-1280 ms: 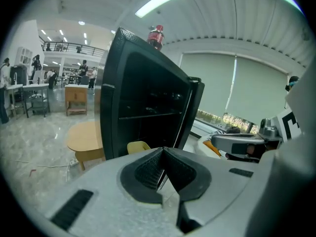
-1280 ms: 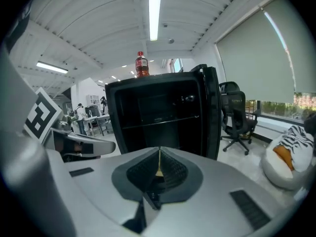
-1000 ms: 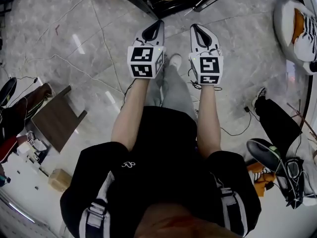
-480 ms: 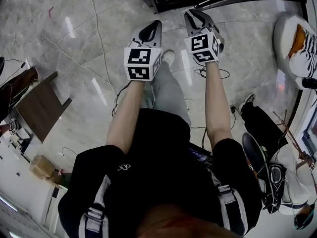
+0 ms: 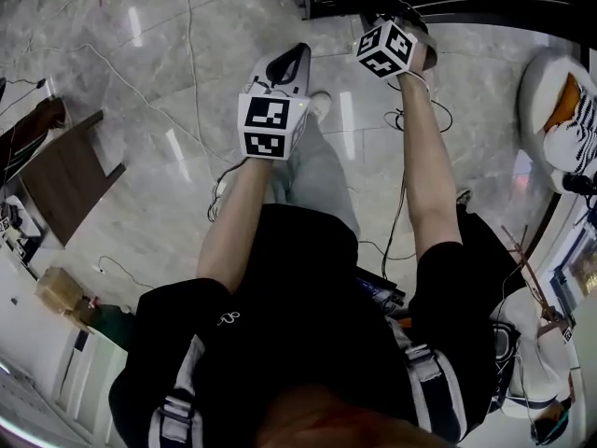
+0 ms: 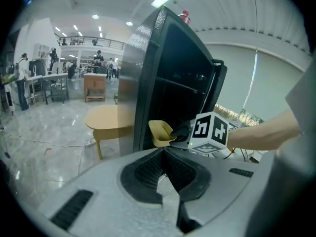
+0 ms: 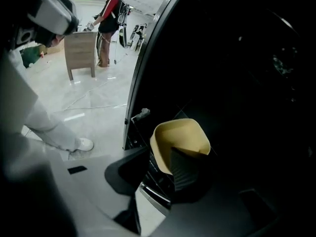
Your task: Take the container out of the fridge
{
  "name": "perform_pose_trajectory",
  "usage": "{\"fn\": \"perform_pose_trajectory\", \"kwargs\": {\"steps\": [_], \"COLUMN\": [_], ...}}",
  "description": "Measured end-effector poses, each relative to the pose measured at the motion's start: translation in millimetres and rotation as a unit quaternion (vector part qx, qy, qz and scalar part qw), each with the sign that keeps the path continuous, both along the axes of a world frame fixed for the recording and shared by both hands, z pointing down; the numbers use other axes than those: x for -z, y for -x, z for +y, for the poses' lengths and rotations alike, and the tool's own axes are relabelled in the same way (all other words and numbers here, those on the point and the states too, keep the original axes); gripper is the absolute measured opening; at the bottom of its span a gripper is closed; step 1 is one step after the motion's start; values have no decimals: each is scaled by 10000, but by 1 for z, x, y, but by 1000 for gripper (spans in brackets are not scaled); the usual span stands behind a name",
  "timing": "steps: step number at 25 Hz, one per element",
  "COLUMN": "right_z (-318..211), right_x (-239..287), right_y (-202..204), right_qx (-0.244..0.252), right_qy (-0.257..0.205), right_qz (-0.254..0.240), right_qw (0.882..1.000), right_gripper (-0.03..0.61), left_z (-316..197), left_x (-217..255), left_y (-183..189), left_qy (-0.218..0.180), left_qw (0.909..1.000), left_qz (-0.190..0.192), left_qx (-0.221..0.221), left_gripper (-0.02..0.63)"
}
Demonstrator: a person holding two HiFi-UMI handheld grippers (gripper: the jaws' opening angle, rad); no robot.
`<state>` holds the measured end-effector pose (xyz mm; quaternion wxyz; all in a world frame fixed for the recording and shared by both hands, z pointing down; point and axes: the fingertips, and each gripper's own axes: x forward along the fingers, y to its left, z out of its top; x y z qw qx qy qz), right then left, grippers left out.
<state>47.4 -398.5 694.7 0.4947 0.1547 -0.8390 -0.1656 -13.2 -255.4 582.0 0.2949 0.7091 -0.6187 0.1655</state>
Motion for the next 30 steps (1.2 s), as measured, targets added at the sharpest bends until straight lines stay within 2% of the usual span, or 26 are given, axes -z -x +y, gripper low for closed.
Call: {"fn": "perform_pose_trajectory", "kwargs": {"steps": [5,9,13,17,21,23,25,30], "right_z": [-6,-8,-7,3,16,24,32,52], "right_x": [-21,-28,-28,-13,12,27,42,81], "right_y": [8,9,9,7,2,-1,-7,-34], "right_qx": [359,560,638,220,-489,-912,-1391,-2574], "right_qy": [-1,-183,-322,-45,381,606,807,1184], "right_qz": [454,761,919,486,-360,-856,-1359,-2468], "right_qw": [9983,9954,9932,9986,9974,9903,9776,9267], "right_gripper": [86,68,24,17,15,15,15,15], "left_z": [10,15,16,14,13,13,13,13], "left_x": [-6,-5,0,7,16,22,27,47], "left_y": [11,15,12,7,2,1,0,-3], "left_qy": [82,94,52,-36,-127,-178,-241,-473], "left_qw": [9998,9996,9996,9995,9996,9995,9995,9987], "left_qz": [-17,-6,-286,-305,-264,-243,-225,-160], "left_qx": [170,259,69,-14,-40,-31,-6,44], "left_gripper": [9,9,9,9,9,9,9,9]}}
